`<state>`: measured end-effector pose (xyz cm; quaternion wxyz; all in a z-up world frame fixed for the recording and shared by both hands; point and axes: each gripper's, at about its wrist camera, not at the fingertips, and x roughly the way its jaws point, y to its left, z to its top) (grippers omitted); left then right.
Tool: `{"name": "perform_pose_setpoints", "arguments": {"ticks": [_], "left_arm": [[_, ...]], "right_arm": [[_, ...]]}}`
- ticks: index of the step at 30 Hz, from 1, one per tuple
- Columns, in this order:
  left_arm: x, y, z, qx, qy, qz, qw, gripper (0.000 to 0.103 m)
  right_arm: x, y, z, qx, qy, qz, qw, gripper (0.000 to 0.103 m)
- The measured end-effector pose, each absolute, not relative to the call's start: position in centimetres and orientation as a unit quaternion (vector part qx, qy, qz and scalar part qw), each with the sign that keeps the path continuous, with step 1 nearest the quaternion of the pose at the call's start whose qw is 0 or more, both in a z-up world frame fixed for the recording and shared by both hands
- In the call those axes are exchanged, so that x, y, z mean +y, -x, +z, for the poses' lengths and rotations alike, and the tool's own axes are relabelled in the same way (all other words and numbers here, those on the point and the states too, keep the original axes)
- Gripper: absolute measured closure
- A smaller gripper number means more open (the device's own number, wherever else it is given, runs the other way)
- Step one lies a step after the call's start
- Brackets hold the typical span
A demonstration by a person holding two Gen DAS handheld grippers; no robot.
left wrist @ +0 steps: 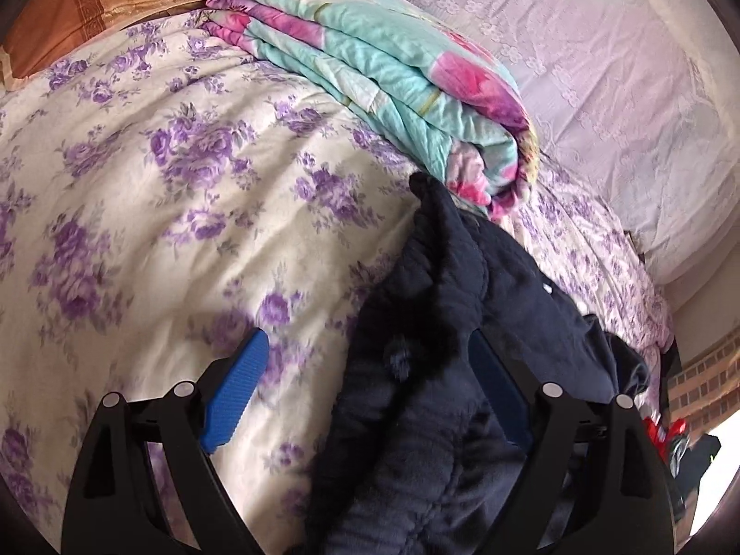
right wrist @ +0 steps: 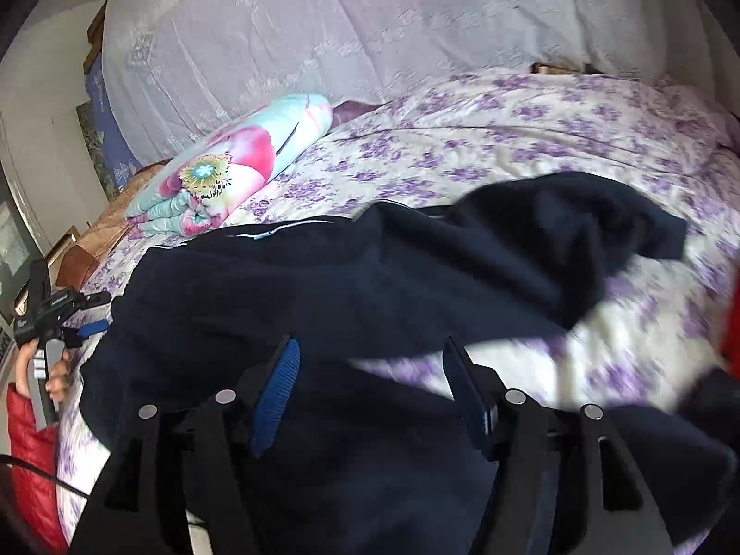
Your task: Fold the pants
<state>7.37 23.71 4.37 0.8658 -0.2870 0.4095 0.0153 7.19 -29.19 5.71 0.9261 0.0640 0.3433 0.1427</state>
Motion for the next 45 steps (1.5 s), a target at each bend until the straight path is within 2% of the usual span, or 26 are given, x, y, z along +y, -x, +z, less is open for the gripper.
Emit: {"name": "perform_pose_setpoints", "arguments": {"ticks": [4, 9, 12, 14, 18, 19, 20, 22, 23, 29, 30, 31, 32, 33, 35, 38, 41, 43, 45], "left_arm": [[21.9, -2.0, 4.5, 0.381, 0.249, 0.024, 0.890, 0.018], [21.1, 4.7, 3.2, 0.366, 0.314, -0.013, 0.876, 0.018], [19.5, 4.9, 3.0, 0.388, 0.289, -0.016, 0.875, 0.018], [18.4, 3.8, 2.9, 0.405, 0.277, -0.021, 0.871, 0.013], [17.1, 1.1, 2.6, 0.413, 0.266, -0.016, 0.871, 0.013], [17.3, 0.6, 2.6, 0.405, 0.276, -0.011, 0.871, 0.017], [17.5, 0.4, 2.6, 0.397, 0.287, -0.011, 0.872, 0.041], [18.0, 0.2, 2.0, 0.387, 0.323, -0.044, 0.862, 0.074], [18.3, 0.3, 1.7, 0.381, 0.343, -0.058, 0.857, 0.080], [17.5, 2.5, 4.4, 0.343, 0.336, -0.083, 0.873, 0.083], [17.6, 2.7, 5.1, 0.340, 0.338, -0.089, 0.873, 0.083], [17.6, 2.8, 5.7, 0.336, 0.341, -0.094, 0.873, 0.083], [17.8, 2.8, 6.3, 0.333, 0.342, -0.097, 0.873, 0.083], [17.9, 2.8, 6.9, 0.332, 0.342, -0.098, 0.874, 0.083], [18.4, 2.8, 8.2, 0.333, 0.342, -0.097, 0.873, 0.083], [19.2, 2.9, 10.9, 0.326, 0.338, -0.103, 0.877, 0.083], [19.9, 3.3, 12.9, 0.318, 0.349, -0.114, 0.874, 0.083], [19.7, 4.4, 12.7, 0.333, 0.337, -0.117, 0.873, 0.083], [19.7, 6.1, 10.8, 0.360, 0.331, -0.118, 0.864, 0.083]], "right_arm": [[-35.7, 1.7, 4.1, 0.331, -0.097, 0.103, 0.933, 0.033], [-42.1, 4.1, -0.3, 0.398, -0.202, 0.073, 0.892, 0.033], [-43.3, 4.0, -0.6, 0.387, -0.249, 0.091, 0.883, 0.032], [-43.2, 3.4, -0.9, 0.384, -0.263, 0.105, 0.879, 0.027], [-43.0, 2.9, -1.1, 0.378, -0.278, 0.115, 0.875, 0.027], [-43.0, 2.8, -1.1, 0.379, -0.287, 0.116, 0.872, 0.027], [-43.1, 2.8, -1.0, 0.377, -0.298, 0.116, 0.869, 0.027], [-43.5, 3.1, -1.0, 0.377, -0.317, 0.125, 0.861, 0.029], [-43.7, 3.2, -1.1, 0.378, -0.325, 0.128, 0.857, 0.030], [-45.0, 1.3, -1.5, 0.393, -0.371, 0.133, 0.830, 0.042], [-45.1, 0.5, -1.7, 0.396, -0.378, 0.131, 0.826, 0.051], [-45.1, -0.7, -1.9, 0.400, -0.384, 0.130, 0.822, 0.066], [-45.0, -1.8, -2.2, 0.406, -0.387, 0.131, 0.817, 0.076], [-44.8, -2.8, -2.4, 0.415, -0.390, 0.130, 0.812, 0.096], [-43.9, -4.2, -0.9, 0.406, -0.380, 0.139, 0.820, 0.097], [-41.7, -3.9, 6.3, 0.348, -0.302, 0.175, 0.870, 0.097], [-41.1, -2.6, 12.1, 0.317, -0.277, 0.203, 0.884, 0.097], [-41.5, -1.1, 13.0, 0.327, -0.248, 0.202, 0.889, 0.096], [-42.3, 1.1, 10.6, 0.361, -0.244, 0.198, 0.878, 0.096]]}}
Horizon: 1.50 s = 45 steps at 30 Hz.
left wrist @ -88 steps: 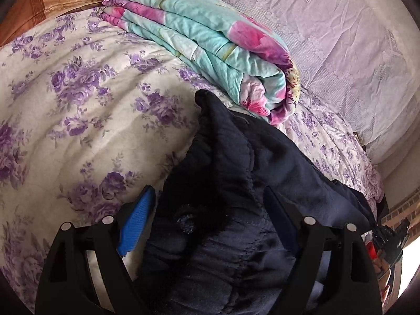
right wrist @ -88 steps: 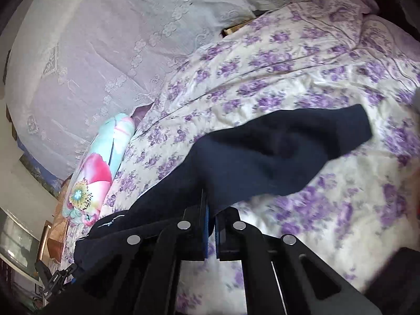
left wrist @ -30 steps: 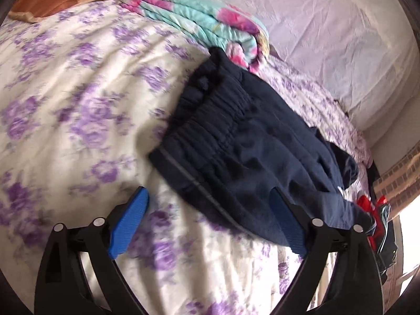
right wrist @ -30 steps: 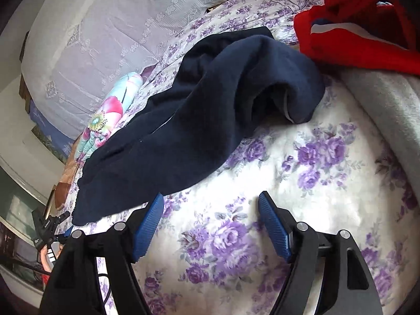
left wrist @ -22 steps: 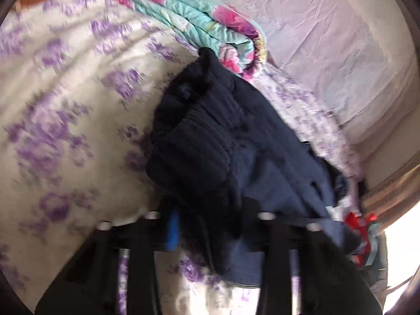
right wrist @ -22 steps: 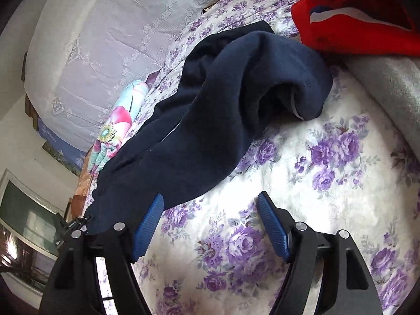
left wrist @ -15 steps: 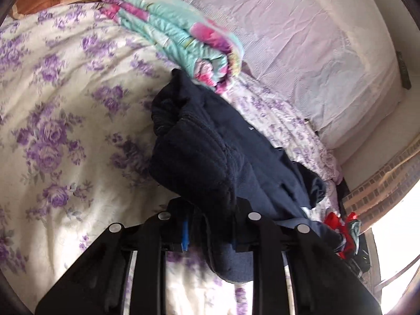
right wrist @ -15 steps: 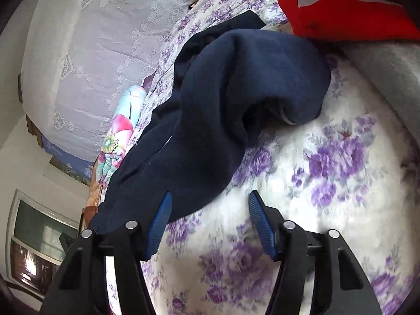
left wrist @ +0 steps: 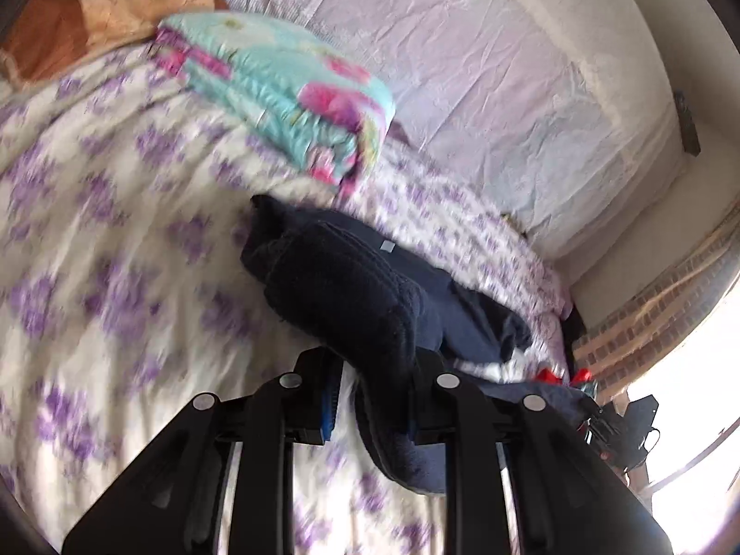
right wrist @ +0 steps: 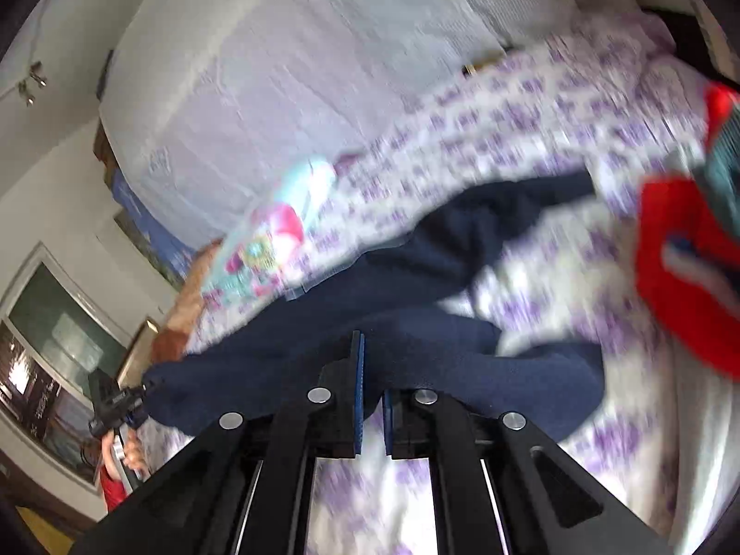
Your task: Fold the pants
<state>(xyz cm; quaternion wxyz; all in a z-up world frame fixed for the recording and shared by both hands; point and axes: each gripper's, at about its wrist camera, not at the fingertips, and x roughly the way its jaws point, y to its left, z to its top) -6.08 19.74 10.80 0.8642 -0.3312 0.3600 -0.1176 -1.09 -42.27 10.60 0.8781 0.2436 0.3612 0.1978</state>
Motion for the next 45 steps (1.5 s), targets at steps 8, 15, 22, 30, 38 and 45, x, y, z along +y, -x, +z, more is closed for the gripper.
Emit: {"name": "perform_pose_setpoints", "arguments": {"ticks": [8, 15, 22, 30, 38, 45], "left_arm": [[21.4, 9.2, 1.2, 0.408, 0.395, -0.124, 0.814, 0.080], [21.1, 9.5, 1.1, 0.378, 0.376, -0.117, 0.838, 0.074], [21.3, 9.4, 0.8, 0.369, 0.385, -0.123, 0.837, 0.073], [21.3, 9.7, 0.8, 0.359, 0.384, -0.128, 0.841, 0.072], [21.4, 9.8, 0.7, 0.349, 0.390, -0.141, 0.840, 0.066], [21.2, 9.8, 0.8, 0.347, 0.390, -0.140, 0.841, 0.064]], "right_arm": [[-43.5, 8.7, -0.3, 0.483, -0.278, 0.185, 0.809, 0.081], [-44.9, 7.1, 0.3, 0.425, -0.367, 0.216, 0.799, 0.047], [-35.6, 8.7, 7.3, 0.337, -0.104, 0.215, 0.911, 0.031], [-27.3, 12.1, 1.8, 0.428, 0.029, 0.285, 0.857, 0.031], [-44.2, 13.2, -0.5, 0.423, -0.326, 0.203, 0.821, 0.033], [-43.5, 6.2, 4.2, 0.353, -0.308, 0.172, 0.866, 0.032]]}}
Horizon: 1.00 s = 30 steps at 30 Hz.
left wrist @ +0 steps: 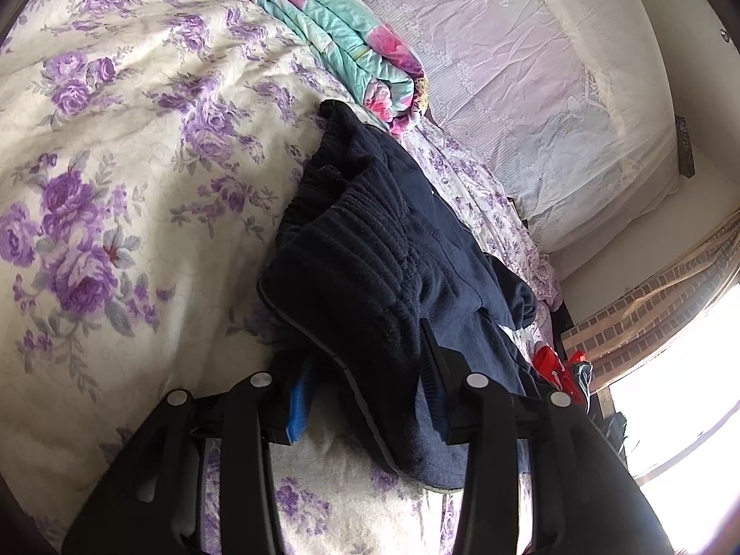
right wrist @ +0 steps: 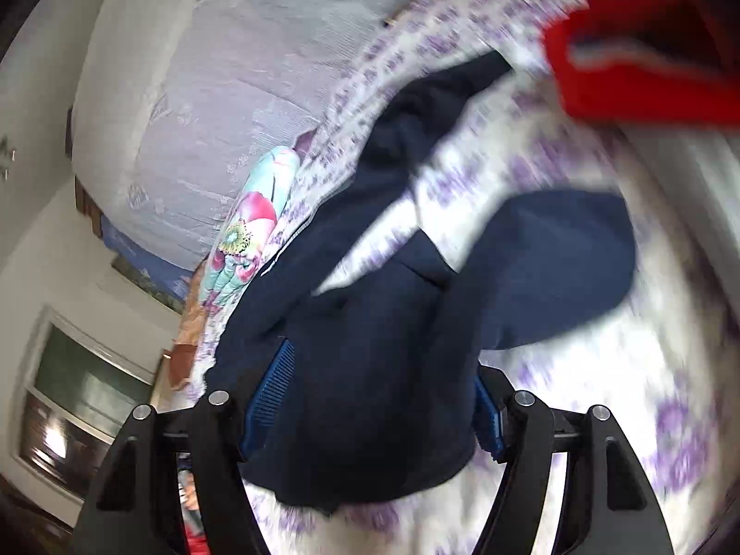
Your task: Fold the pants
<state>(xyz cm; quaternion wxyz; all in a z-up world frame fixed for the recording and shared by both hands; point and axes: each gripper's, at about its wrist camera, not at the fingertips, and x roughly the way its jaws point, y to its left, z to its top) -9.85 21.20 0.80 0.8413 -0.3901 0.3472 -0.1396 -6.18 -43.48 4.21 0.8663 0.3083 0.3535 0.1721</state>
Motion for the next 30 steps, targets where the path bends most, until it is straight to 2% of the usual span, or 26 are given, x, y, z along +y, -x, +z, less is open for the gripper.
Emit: {"name": "perform_pose_setpoints", "arguments": {"ticks": [3, 7, 9, 12, 14, 16, 21, 25, 30], "left_arm": [[21.2, 9.9, 0.8, 0.347, 0.391, -0.139, 0.841, 0.064], [21.3, 10.1, 0.7, 0.343, 0.393, -0.139, 0.842, 0.064], [21.4, 10.2, 0.7, 0.342, 0.394, -0.141, 0.842, 0.064], [21.4, 10.2, 0.6, 0.339, 0.395, -0.145, 0.841, 0.061], [21.4, 10.2, 0.7, 0.336, 0.398, -0.148, 0.841, 0.059], [21.4, 10.2, 0.7, 0.332, 0.401, -0.151, 0.841, 0.058], [21.5, 10.4, 0.7, 0.327, 0.404, -0.154, 0.840, 0.057], [21.5, 10.5, 0.7, 0.323, 0.407, -0.160, 0.839, 0.055], [21.6, 10.8, 0.6, 0.318, 0.411, -0.167, 0.838, 0.054]], "right_arm": [[-34.9, 3.2, 8.0, 0.352, -0.177, 0.250, 0.885, 0.032], [-28.8, 4.2, 8.6, 0.358, -0.115, 0.364, 0.852, 0.033], [-30.6, 5.2, 8.0, 0.346, -0.127, 0.347, 0.862, 0.033], [-36.1, 5.2, 5.5, 0.369, -0.203, 0.259, 0.869, 0.033], [-39.8, 5.9, 4.2, 0.381, -0.237, 0.214, 0.867, 0.039], [-39.5, 5.9, 3.8, 0.381, -0.222, 0.212, 0.872, 0.043], [-27.3, 5.9, 6.3, 0.355, -0.045, 0.261, 0.897, 0.043], [-15.5, 4.7, 5.9, 0.357, 0.092, 0.285, 0.885, 0.043], [-8.7, 1.1, 5.1, 0.335, 0.202, 0.192, 0.900, 0.043]]}}
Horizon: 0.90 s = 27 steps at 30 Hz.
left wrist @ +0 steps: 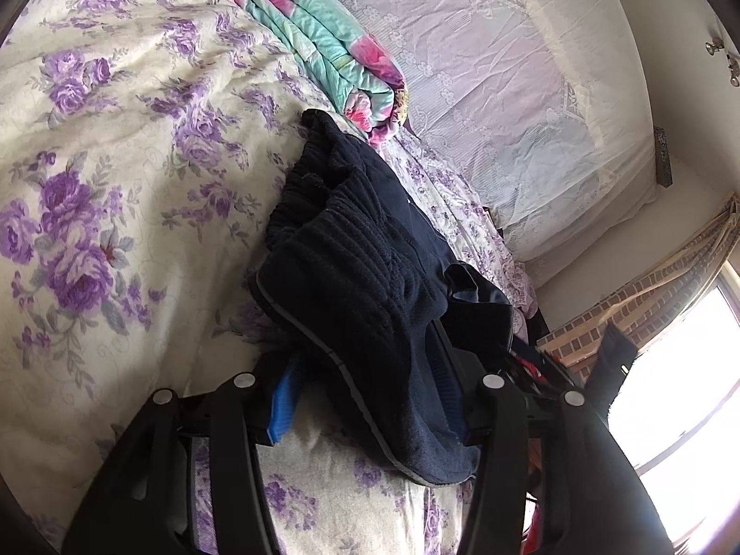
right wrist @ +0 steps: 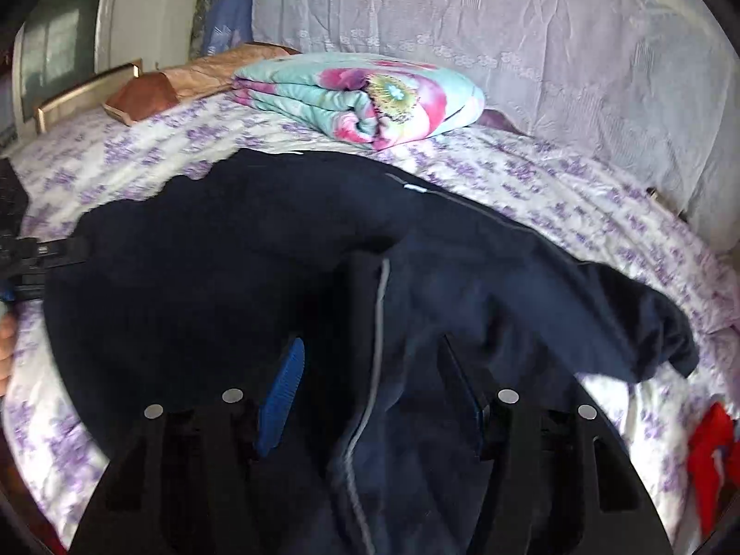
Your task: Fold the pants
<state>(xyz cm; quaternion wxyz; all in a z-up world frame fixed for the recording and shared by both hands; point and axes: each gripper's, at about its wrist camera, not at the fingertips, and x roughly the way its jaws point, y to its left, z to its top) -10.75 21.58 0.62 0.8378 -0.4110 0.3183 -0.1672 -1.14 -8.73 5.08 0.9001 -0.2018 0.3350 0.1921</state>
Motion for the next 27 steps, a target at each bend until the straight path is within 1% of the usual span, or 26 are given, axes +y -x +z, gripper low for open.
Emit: {"name": "perform_pose_setpoints", "arguments": {"ticks": [1, 2, 3, 4, 5, 7, 9, 11, 13, 15, 16, 18, 20, 21, 23, 25, 27], "left_arm": [[21.5, 10.8, 0.6, 0.319, 0.410, -0.167, 0.838, 0.054], [21.5, 10.8, 0.7, 0.320, 0.409, -0.167, 0.838, 0.054], [21.5, 10.8, 0.7, 0.321, 0.407, -0.166, 0.839, 0.054], [21.4, 10.8, 0.7, 0.323, 0.406, -0.166, 0.839, 0.054], [21.4, 10.7, 0.7, 0.324, 0.405, -0.166, 0.839, 0.054], [21.3, 10.6, 0.7, 0.328, 0.401, -0.166, 0.839, 0.054], [21.2, 10.5, 0.8, 0.332, 0.395, -0.165, 0.840, 0.053], [21.1, 10.6, 0.9, 0.335, 0.389, -0.164, 0.842, 0.052], [20.8, 10.5, 1.0, 0.338, 0.383, -0.163, 0.844, 0.050], [20.6, 10.3, 1.2, 0.345, 0.374, -0.159, 0.846, 0.047], [20.4, 10.2, 1.3, 0.350, 0.370, -0.156, 0.846, 0.044], [19.9, 10.1, 1.7, 0.359, 0.364, -0.152, 0.846, 0.038], [19.2, 10.1, 2.0, 0.362, 0.359, -0.146, 0.848, 0.029], [18.9, 10.0, 2.1, 0.365, 0.357, -0.141, 0.848, 0.026], [18.4, 9.5, 2.2, 0.373, 0.352, -0.130, 0.849, 0.019], [18.0, 9.1, 2.3, 0.378, 0.351, -0.117, 0.849, 0.014], [17.5, 8.8, 2.4, 0.378, 0.342, -0.104, 0.854, 0.013]], "right_arm": [[-8.8, 0.2, 4.8, 0.339, 0.201, 0.180, 0.901, 0.044], [-9.3, -0.6, 4.7, 0.348, 0.182, 0.186, 0.901, 0.052], [-10.3, -1.2, 4.7, 0.363, 0.145, 0.212, 0.896, 0.083], [-11.5, -1.8, 4.7, 0.381, 0.107, 0.235, 0.888, 0.092], [-13.0, -1.7, 5.0, 0.387, 0.063, 0.255, 0.884, 0.092], [-16.6, -0.7, 6.2, 0.369, 0.011, 0.268, 0.890, 0.092], [-22.5, 1.4, 8.3, 0.347, -0.048, 0.260, 0.900, 0.092], [-29.4, 4.2, 10.4, 0.316, -0.093, 0.220, 0.918, 0.092], [-37.2, 7.9, 12.0, 0.282, -0.117, 0.134, 0.943, 0.092], [-44.2, 11.3, 11.9, 0.267, -0.121, 0.019, 0.956, 0.092], [-47.6, 12.7, 10.9, 0.277, -0.118, -0.045, 0.953, 0.092], [-52.0, 14.2, 7.4, 0.329, -0.140, -0.081, 0.930, 0.087], [-53.6, 14.9, 3.1, 0.381, -0.169, -0.080, 0.905, 0.087], [-53.6, 15.0, 1.9, 0.387, -0.170, -0.078, 0.903, 0.086], [-53.1, 14.7, 1.7, 0.373, -0.169, -0.081, 0.909, 0.085], [-52.7, 13.8, 2.3, 0.365, -0.181, -0.070, 0.911, 0.077], [-52.4, 13.0, 2.5, 0.365, -0.177, -0.060, 0.912, 0.073]]}}
